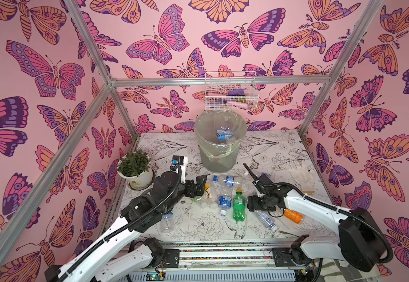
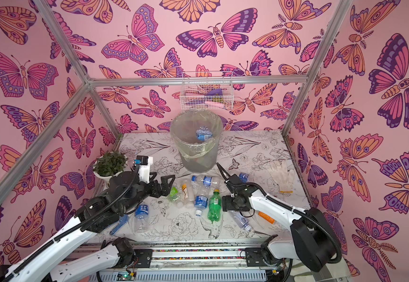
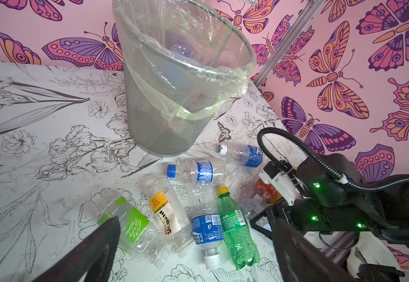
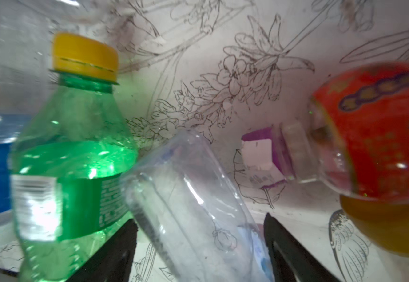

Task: Throw the plastic bottles in the bin
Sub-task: Pick up the plastic bottle from the bottom-right of the table.

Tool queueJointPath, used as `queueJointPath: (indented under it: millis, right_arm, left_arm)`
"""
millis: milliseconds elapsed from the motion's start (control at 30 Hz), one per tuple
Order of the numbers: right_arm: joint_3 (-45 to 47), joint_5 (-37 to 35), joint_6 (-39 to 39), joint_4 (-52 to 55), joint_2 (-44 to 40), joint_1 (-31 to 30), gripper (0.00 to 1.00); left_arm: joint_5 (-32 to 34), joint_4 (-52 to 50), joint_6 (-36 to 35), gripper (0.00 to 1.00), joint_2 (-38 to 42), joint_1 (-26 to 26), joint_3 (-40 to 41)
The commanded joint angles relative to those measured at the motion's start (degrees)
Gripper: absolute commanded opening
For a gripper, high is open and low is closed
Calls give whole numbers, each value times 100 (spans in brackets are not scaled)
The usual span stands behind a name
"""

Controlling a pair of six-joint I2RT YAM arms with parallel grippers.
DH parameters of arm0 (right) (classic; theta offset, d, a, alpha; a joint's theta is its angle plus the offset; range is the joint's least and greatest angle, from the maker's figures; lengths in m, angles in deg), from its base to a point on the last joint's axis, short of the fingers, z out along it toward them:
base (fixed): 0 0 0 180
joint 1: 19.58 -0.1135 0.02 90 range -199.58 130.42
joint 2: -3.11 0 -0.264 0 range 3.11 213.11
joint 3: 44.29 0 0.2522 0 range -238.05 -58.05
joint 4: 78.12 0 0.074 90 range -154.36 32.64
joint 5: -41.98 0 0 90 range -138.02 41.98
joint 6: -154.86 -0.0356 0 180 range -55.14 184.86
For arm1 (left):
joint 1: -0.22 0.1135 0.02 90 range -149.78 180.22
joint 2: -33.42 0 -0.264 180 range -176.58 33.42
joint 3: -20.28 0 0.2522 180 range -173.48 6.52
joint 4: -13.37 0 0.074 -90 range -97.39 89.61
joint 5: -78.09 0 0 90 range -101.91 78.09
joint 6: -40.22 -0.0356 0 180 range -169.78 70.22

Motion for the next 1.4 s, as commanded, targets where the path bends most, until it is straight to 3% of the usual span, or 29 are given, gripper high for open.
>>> queueJointPath:
  millis: [0,200,267,433,533,1033,1367]
  right_arm:
    - [-67,-258,54,92,214,-164,83]
    - [-72,-515,-60,136,491,-421,80]
    - [-49,-516,-80,107,554,-454,64]
    - [-10,-482,-28,48,585,-455,9]
    - [-32,-488,14,110,533,-459,0]
    - [-351,-688,78,589,-232,-471,0]
    - [-1346,-1079,578,930,-1737,-468,0]
  left_arm:
    - [30,-179,102,99,98,-21,140]
    - [41,-189,141,99,148,-22,204]
    - [43,-190,154,99,142,-21,204]
    - [37,-202,144,99,141,-21,187]
    - [54,-210,154,99,148,-21,194]
    - [38,-241,165,99,156,-21,184]
    - [21,-235,289,99,181,-21,383]
